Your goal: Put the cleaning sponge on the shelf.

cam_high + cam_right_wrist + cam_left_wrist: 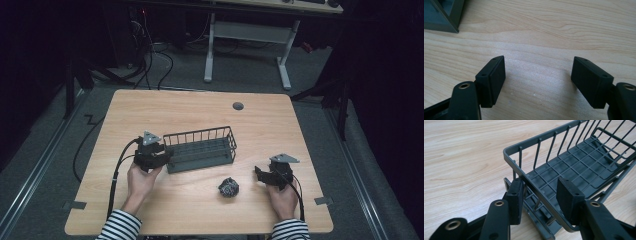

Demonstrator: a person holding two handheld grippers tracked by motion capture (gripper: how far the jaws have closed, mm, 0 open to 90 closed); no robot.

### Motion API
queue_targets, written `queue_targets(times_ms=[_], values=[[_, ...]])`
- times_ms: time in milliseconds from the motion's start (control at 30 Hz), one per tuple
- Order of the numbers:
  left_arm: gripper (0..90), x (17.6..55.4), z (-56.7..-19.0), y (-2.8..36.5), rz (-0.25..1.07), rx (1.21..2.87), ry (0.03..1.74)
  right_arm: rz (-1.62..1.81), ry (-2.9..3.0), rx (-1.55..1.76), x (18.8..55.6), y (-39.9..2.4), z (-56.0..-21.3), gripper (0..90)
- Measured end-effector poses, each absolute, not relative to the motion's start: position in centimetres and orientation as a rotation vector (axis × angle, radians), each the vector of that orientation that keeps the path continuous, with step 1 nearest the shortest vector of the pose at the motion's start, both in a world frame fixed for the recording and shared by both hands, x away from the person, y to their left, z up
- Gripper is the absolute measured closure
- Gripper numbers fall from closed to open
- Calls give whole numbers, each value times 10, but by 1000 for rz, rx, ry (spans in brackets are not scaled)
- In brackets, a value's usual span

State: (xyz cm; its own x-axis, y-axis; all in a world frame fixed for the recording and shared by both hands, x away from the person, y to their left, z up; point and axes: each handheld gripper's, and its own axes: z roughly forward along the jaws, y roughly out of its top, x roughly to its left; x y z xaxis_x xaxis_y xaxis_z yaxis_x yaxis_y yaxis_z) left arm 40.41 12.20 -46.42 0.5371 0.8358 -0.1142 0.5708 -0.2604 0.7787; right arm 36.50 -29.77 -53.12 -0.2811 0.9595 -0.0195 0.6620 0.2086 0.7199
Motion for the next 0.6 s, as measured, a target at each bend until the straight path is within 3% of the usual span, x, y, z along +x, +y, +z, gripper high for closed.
queue_targets(times_ms=[200, 467, 600], values=[[568, 403, -463, 118, 442, 1977, 1133, 842, 2020, 1500, 365, -298, -531, 276], [406, 402, -456, 128, 451, 1932, 1144, 842, 2021, 1501, 365, -298, -531, 275], [390, 396, -449, 141, 456, 1888, 1143, 842, 2021, 1501, 365, -298, -531, 275]])
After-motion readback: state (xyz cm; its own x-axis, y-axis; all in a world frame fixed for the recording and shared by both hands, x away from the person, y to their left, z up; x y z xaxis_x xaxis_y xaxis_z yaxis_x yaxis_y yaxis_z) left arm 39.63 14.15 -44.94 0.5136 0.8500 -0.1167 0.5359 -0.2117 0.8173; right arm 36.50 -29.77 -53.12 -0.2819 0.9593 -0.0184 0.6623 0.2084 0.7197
